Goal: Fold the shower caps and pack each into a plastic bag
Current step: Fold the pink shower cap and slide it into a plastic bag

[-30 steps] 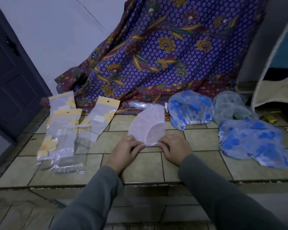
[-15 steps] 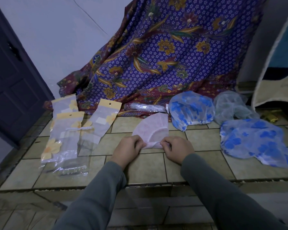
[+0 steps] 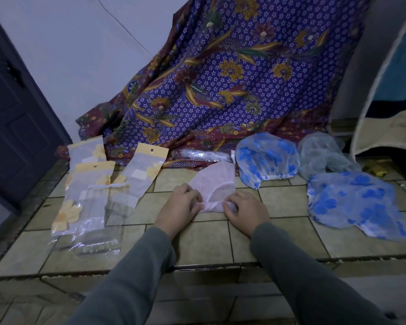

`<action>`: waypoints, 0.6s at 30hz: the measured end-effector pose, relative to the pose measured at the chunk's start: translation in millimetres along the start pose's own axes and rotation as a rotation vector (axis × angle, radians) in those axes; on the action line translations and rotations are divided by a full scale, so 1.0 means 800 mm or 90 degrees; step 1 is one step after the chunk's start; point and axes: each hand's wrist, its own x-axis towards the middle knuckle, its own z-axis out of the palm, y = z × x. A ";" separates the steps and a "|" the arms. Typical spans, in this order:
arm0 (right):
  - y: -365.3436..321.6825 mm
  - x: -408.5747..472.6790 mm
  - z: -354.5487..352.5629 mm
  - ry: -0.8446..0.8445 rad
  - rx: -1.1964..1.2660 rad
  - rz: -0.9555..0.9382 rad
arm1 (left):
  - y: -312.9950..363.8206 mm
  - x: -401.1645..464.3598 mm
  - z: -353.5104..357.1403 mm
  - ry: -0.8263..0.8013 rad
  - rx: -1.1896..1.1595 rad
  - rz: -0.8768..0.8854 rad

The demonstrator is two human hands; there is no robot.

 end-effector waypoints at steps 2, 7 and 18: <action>-0.001 0.000 0.000 0.021 0.023 0.005 | -0.001 0.001 0.002 0.006 0.036 0.077; 0.001 0.003 0.003 0.081 -0.002 -0.047 | -0.007 0.000 0.005 -0.007 0.026 0.100; 0.013 -0.001 -0.001 -0.018 -0.011 -0.017 | -0.012 0.000 0.009 -0.002 -0.058 0.024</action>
